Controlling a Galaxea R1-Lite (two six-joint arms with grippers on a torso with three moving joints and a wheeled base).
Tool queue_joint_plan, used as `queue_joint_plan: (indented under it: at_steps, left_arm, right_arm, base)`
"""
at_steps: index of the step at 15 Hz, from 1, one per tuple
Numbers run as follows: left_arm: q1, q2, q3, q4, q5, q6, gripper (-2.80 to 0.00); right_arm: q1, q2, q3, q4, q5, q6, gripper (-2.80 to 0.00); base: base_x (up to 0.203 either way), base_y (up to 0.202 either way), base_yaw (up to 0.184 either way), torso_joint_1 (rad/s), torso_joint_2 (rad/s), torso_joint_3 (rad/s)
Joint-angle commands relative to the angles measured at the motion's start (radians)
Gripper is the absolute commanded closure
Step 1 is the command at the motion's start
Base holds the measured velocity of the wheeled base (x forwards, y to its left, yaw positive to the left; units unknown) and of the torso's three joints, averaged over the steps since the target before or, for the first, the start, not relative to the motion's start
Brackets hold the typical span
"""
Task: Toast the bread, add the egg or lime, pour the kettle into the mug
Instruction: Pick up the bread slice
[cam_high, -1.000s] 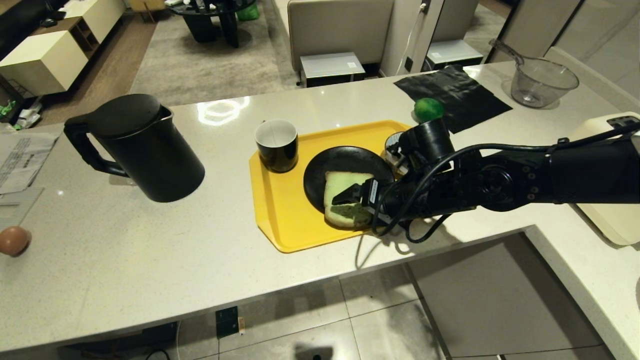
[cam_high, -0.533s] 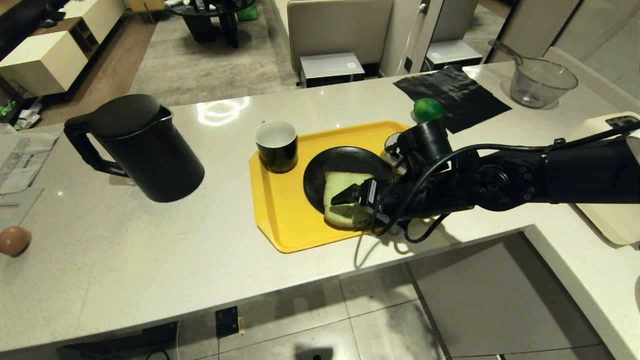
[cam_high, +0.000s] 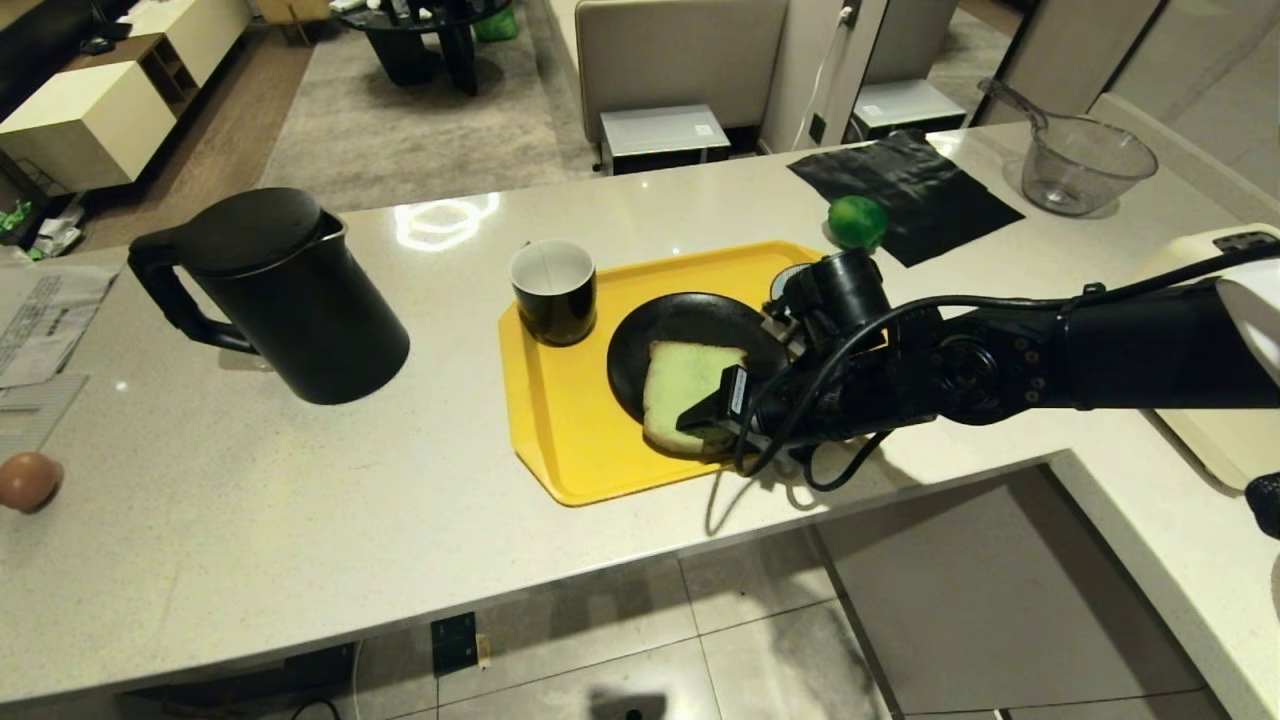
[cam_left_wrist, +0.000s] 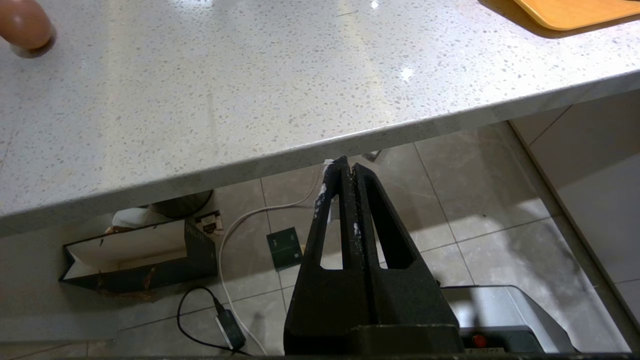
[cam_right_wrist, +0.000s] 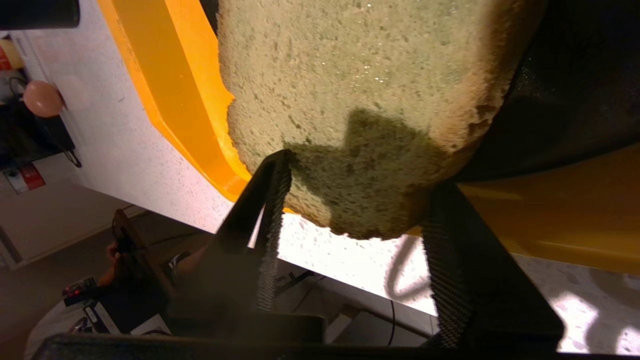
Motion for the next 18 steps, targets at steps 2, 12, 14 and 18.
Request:
queue_joint_plan:
  at_steps: [2,12,14,18]
  left_arm:
    - [0.0,-0.001,0.0,0.0,0.0,0.0,0.0]
    - [0.001,-0.001,0.0,0.0,0.0,0.0,0.0]
    - [0.0,-0.001,0.0,0.0,0.0,-0.001,0.0]
    - [0.0,-0.001,0.0,0.001,0.0,0.0,0.0]
  right_arm:
    - [0.001,0.003,-0.009,-0.003,0.002,0.004,0.0]
    - [0.001,-0.039,-0.01,0.024,0.003,0.007,0.0]
    - [0.001,-0.073,-0.009,0.027,0.003,0.006,0.0]
    - [0.017,-0.145,-0.009,0.053,0.003,0.005,0.0]
  base:
    - [0.0,0.0,0.0,0.0,0.0,0.0]
    - [0.0,0.0,0.0,0.0,0.0,0.0]
    - [0.0,0.0,0.0,0.0,0.0,0.0]
    - [0.0,0.0,0.0,0.0,0.0,0.0]
